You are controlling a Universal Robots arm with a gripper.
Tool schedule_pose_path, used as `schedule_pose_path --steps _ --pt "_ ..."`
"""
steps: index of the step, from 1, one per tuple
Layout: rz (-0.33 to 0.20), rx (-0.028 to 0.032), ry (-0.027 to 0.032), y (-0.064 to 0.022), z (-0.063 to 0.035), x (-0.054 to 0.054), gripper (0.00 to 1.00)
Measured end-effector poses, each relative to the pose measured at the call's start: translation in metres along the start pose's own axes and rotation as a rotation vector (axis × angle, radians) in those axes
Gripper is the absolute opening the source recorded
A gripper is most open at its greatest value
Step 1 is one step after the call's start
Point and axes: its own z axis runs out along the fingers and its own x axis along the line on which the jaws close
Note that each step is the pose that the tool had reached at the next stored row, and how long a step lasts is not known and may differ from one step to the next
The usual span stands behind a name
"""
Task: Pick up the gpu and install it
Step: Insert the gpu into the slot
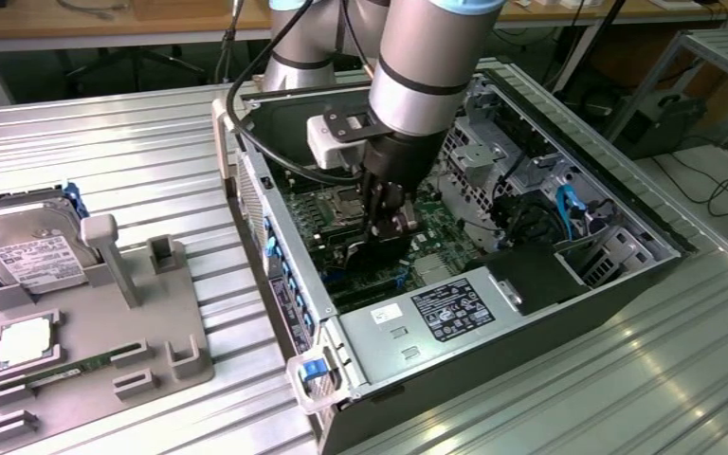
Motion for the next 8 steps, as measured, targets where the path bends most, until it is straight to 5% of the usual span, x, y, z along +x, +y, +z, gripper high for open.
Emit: schedule_pose_path --steps 2,8 --pt "0.000 0.0000 0.0000 0.0000 0.0000 0.0000 0.15" --pt "0.000 0.0000 0.0000 0.0000 0.0000 0.0000 0.11"
